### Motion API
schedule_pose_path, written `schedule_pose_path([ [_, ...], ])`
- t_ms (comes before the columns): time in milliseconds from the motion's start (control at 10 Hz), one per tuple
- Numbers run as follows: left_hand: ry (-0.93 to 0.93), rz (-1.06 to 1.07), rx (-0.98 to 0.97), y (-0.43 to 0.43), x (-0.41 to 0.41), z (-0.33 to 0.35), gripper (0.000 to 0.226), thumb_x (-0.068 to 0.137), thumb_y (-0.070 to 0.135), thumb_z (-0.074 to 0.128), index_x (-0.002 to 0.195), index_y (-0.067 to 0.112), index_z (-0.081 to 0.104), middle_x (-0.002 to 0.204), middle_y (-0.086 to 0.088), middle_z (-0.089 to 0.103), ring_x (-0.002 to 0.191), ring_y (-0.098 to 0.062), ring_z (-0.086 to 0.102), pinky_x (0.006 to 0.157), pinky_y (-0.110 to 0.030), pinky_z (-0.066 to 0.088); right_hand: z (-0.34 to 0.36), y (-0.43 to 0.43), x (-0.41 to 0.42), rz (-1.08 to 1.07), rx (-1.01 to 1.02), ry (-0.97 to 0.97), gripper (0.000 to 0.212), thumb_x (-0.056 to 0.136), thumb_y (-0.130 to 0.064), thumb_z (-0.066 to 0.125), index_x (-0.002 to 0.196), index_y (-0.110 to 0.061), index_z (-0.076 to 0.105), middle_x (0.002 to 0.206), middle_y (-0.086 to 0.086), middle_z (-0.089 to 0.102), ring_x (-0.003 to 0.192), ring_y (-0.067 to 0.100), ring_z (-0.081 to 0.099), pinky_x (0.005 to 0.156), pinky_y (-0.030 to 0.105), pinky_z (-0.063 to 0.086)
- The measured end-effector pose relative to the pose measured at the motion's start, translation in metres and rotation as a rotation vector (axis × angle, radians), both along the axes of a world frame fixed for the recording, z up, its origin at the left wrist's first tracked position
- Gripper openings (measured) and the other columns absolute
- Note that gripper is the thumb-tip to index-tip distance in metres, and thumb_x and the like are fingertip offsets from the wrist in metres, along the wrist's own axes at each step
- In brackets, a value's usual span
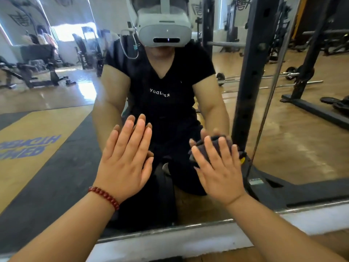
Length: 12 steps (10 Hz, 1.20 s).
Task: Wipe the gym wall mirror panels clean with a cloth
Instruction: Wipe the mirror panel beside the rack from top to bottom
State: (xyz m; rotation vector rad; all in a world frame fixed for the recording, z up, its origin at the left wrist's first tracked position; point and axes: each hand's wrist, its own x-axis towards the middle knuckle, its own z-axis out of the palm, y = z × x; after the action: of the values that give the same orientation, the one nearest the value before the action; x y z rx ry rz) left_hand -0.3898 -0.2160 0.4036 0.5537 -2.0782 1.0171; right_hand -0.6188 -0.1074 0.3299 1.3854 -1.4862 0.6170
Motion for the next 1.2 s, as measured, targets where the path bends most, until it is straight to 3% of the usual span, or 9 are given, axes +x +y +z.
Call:
schedule_pose_path([
  [100, -0.034, -0.031, 0.01, -0.001, 0.008, -0.005, 0.066, 0.099, 0.032, 0.038, 0.155, 0.004, 0.017, 0.165, -0.011, -0.004, 0.152, -0.026, -0.002, 0.124, -0.043, 0.0, -0.02, -0.001, 0.023, 0.031, 0.12, 0.174, 0.071, 0.095, -0.031, 0.054, 0.157, -0.029, 0.019, 0.167, -0.001, 0.001, 0.153, 0.025, -0.005, 0.123, 0.044, -0.001],
  [300, -0.07, -0.054, -0.019, -0.011, 0.034, -0.004, 0.067, 0.099, 0.027, 0.041, 0.156, 0.005, 0.014, 0.166, -0.008, 0.0, 0.153, -0.024, 0.003, 0.124, -0.04, 0.005, 0.06, -0.036, 0.061, 0.161, -0.088, -0.033, 0.058, 0.105, -0.031, 0.04, 0.157, -0.025, 0.016, 0.162, 0.0, 0.016, 0.152, 0.021, -0.006, 0.122, 0.045, 0.005],
  [400, -0.061, -0.025, -0.018, -0.017, 0.05, -0.018, 0.068, 0.099, 0.03, 0.043, 0.156, 0.006, 0.016, 0.166, -0.009, 0.0, 0.153, -0.024, 0.003, 0.124, -0.04, 0.005, 0.007, -0.039, 0.061, 0.24, 0.09, 0.236, 0.067, 0.101, -0.029, 0.043, 0.159, -0.023, 0.011, 0.166, -0.002, 0.007, 0.153, 0.019, -0.004, 0.122, 0.04, 0.002],
  [500, -0.083, -0.009, -0.027, -0.025, 0.063, -0.028, 0.069, 0.099, 0.031, 0.044, 0.156, 0.005, 0.016, 0.166, -0.01, 0.0, 0.153, -0.026, 0.003, 0.124, -0.041, 0.005, -0.044, -0.038, 0.041, 0.564, 0.662, 0.412, 0.054, 0.106, -0.024, 0.022, 0.159, -0.019, 0.011, 0.165, -0.004, 0.004, 0.152, 0.013, 0.009, 0.124, 0.033, 0.005],
  [600, -0.097, -0.016, -0.023, -0.028, 0.065, -0.033, 0.069, 0.099, 0.031, 0.043, 0.156, 0.006, 0.014, 0.166, -0.009, -0.002, 0.153, -0.025, 0.001, 0.124, -0.041, 0.004, -0.025, -0.031, 0.067, 0.474, 0.567, 0.23, 0.055, 0.106, -0.024, 0.022, 0.158, -0.016, 0.007, 0.165, 0.0, 0.0, 0.153, 0.018, 0.009, 0.124, 0.038, 0.011],
  [700, -0.08, -0.033, -0.004, -0.028, 0.063, -0.035, 0.07, 0.099, 0.029, 0.042, 0.157, 0.007, 0.011, 0.165, -0.008, -0.006, 0.153, -0.024, -0.003, 0.124, -0.041, 0.002, 0.012, -0.037, 0.084, 0.251, 0.149, 0.225, 0.062, 0.101, -0.023, 0.042, 0.158, -0.023, 0.018, 0.164, -0.002, 0.018, 0.152, 0.019, 0.011, 0.122, 0.041, 0.009],
  [900, -0.045, -0.027, 0.035, -0.025, 0.06, -0.042, 0.068, 0.097, 0.025, 0.041, 0.155, 0.004, 0.012, 0.165, -0.008, -0.01, 0.152, -0.025, -0.007, 0.123, -0.042, -0.002, -0.028, -0.034, 0.062, 0.24, 0.337, 0.519, 0.055, 0.102, -0.015, 0.021, 0.156, -0.023, 0.027, 0.163, -0.005, 0.019, 0.15, 0.021, 0.01, 0.123, 0.042, -0.01],
  [1100, -0.046, -0.049, 0.059, -0.029, 0.069, -0.049, 0.07, 0.098, 0.025, 0.042, 0.156, 0.004, 0.01, 0.165, -0.008, -0.006, 0.153, -0.024, -0.001, 0.124, -0.042, 0.002, 0.015, -0.045, 0.097, 0.214, 0.109, 0.194, 0.062, 0.102, -0.025, 0.041, 0.159, -0.024, 0.016, 0.165, 0.001, 0.008, 0.151, 0.022, 0.009, 0.121, 0.048, 0.002],
  [1200, -0.039, -0.018, 0.08, -0.024, 0.071, -0.054, 0.071, 0.098, 0.027, 0.042, 0.156, 0.004, 0.008, 0.165, -0.008, -0.008, 0.152, -0.025, -0.004, 0.124, -0.043, 0.0, -0.008, -0.046, 0.086, 0.205, 0.144, 0.272, 0.071, 0.098, -0.027, 0.048, 0.159, -0.023, 0.011, 0.166, 0.0, 0.001, 0.153, 0.021, 0.0, 0.121, 0.044, 0.002],
])
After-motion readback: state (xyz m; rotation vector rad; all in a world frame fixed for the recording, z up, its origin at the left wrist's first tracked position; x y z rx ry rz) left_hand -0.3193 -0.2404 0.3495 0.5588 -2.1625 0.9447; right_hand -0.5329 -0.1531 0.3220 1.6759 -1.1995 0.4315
